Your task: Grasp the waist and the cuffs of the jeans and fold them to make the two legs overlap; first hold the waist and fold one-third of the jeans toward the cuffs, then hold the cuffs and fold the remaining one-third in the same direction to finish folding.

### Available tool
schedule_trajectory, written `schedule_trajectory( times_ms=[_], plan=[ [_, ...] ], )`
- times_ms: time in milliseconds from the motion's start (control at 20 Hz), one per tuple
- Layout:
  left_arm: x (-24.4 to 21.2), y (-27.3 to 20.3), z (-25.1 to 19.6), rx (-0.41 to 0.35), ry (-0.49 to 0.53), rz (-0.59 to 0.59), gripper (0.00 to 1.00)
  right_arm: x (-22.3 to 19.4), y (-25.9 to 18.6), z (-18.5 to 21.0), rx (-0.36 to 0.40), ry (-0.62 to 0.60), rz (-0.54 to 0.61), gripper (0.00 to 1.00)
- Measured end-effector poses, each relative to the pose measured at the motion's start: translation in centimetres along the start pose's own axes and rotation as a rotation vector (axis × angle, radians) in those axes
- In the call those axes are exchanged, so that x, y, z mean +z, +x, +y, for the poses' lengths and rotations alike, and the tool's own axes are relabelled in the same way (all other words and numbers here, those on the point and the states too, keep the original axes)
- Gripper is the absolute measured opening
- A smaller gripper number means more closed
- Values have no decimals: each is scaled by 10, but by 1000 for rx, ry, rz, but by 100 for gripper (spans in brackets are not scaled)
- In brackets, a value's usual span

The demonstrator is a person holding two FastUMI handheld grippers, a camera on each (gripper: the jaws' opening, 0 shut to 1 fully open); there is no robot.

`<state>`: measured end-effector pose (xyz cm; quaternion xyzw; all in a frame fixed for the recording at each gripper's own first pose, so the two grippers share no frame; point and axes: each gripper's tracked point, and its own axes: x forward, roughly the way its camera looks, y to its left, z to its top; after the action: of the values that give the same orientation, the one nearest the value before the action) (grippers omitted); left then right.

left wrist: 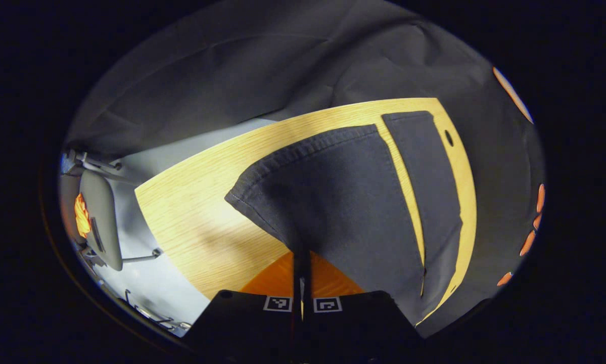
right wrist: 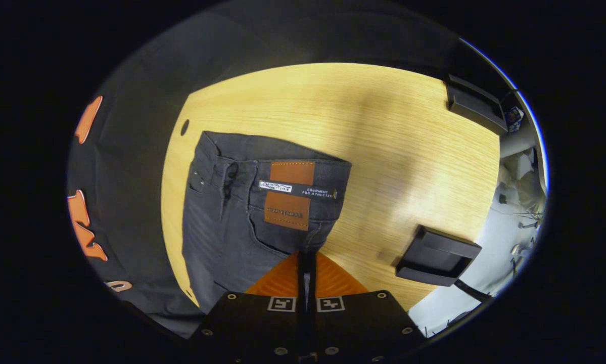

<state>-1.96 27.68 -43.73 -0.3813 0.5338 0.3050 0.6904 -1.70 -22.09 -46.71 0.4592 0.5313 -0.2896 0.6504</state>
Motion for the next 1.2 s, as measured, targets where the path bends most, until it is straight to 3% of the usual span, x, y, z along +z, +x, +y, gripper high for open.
schedule_trajectory(
  times_ms=[150,600,1000,1200],
  plan=[
    [5,-2,-6,-37,49,-28,1,-2,-3,9,32,-34,6,2],
    [22,-21,-46,-143,57,-80,1,7,-28,36,61,-89,-42,1],
    [61,-50,-100,-210,125,-144,1,32,-48,100,161,-78,-70,0],
    [79,-43,-128,-203,182,-160,1,45,-40,130,174,-117,-81,0]
  ],
)
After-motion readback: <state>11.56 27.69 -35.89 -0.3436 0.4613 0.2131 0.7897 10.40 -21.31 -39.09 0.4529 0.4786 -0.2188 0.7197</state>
